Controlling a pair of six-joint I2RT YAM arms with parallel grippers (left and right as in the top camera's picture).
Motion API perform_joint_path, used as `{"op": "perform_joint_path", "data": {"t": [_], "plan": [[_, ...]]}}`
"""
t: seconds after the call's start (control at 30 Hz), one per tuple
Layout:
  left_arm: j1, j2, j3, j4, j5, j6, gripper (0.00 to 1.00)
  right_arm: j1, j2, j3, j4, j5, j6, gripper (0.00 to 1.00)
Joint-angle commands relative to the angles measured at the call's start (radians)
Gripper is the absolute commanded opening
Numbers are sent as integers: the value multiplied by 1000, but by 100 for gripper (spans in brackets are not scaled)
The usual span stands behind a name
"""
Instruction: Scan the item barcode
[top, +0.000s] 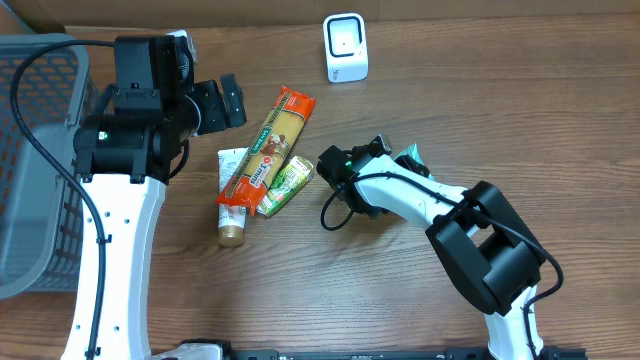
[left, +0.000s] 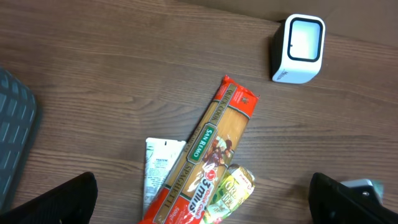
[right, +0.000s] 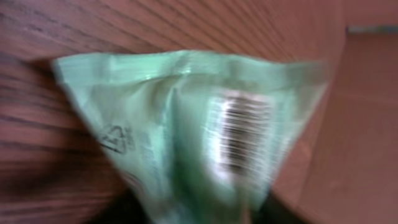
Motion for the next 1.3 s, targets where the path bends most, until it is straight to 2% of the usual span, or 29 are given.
{"op": "perform_joint_path", "data": {"t": [0.0, 0.07, 0.33, 0.5, 0.7, 0.97, 1.17, 1.27], "plan": [[0, 0, 9, 1, -13, -13, 99, 8, 8, 8, 9, -33, 12, 82], [0, 0, 9, 2, -13, -13, 100, 17, 8, 8, 8, -49, 12, 100], [0, 0, 9, 1, -13, -13, 100, 18, 8, 30, -41, -147, 8, 100], [0, 0, 9, 1, -13, -13, 100, 10, 8, 15, 72, -167, 4, 99], [0, 0, 9, 2, -13, -13, 100, -34, 8, -10, 187, -171, -46, 89], [0, 0, 9, 2, -13, -13, 99, -145, 8, -53, 238, -257, -52, 83], [0, 0, 9, 1, -13, -13, 100, -219, 8, -94, 249, -388, -52, 56], [0, 0, 9, 1, -13, -13, 100, -222, 8, -101, 252, -392, -52, 46]]}}
